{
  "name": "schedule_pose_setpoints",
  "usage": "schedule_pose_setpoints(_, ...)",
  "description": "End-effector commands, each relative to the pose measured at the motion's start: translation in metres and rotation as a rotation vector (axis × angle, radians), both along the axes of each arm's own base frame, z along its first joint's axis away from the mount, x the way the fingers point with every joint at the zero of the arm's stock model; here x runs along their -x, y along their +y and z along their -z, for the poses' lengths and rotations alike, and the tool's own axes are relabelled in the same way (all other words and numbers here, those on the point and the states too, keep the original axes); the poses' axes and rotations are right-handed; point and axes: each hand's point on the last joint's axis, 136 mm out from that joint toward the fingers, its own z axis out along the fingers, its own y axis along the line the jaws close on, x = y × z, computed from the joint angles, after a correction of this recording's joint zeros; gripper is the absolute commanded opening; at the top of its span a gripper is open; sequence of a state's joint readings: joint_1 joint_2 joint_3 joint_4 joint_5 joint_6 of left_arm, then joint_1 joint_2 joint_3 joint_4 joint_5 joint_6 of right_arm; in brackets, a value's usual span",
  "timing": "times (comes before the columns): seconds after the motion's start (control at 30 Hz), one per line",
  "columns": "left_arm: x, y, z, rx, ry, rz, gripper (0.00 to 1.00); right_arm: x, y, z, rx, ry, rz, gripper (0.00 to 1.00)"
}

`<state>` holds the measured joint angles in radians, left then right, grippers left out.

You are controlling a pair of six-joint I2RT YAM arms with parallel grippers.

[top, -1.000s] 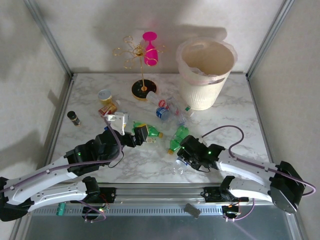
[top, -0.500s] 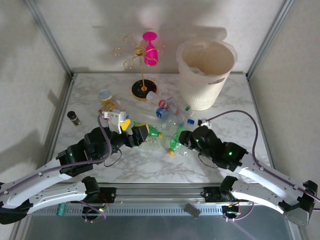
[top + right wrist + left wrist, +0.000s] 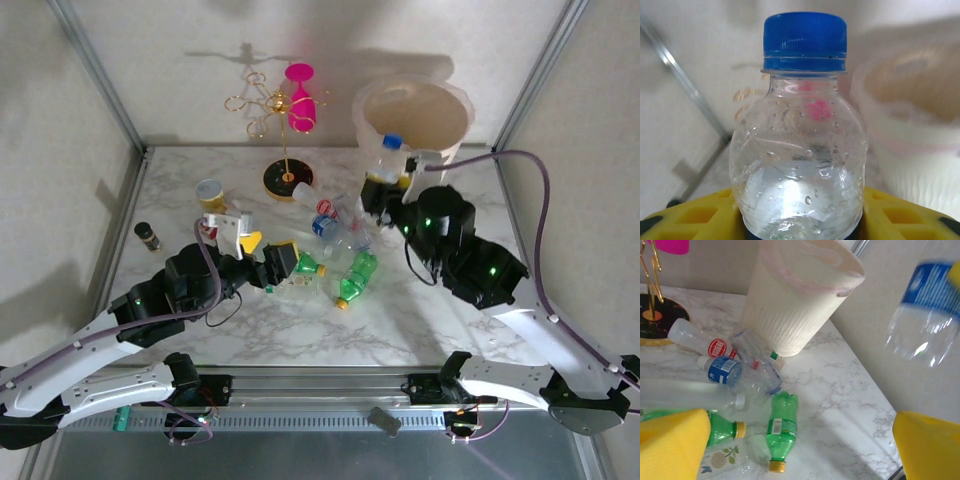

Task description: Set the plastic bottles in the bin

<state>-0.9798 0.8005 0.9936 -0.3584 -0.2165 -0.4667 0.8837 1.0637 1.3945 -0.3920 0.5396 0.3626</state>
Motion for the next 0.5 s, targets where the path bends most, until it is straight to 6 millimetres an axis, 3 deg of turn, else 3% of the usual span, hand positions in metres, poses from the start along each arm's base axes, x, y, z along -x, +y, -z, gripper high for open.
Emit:
schedule_pose_setpoints(0.0, -0.001, 0.012, -0.019, -0.017, -0.041, -0.032, 0.93, -0.023, -0.027, -0.052, 0.028, -0.167, 0.136, 0.52)
schedule_pose_setpoints(0.23, 0.0, 0.013, -0.025, -0.028, -0.044, -0.029, 0.93, -0.112, -0.064, -0.07, 0.034, -0.181, 0.27, 0.51)
schedule_pose_setpoints(0.47, -0.001, 0.013, -0.024, -0.039, -0.041, -0.028, 0.93, -0.2, -0.09, -0.047, 0.027, -0.081, 0.315, 0.5)
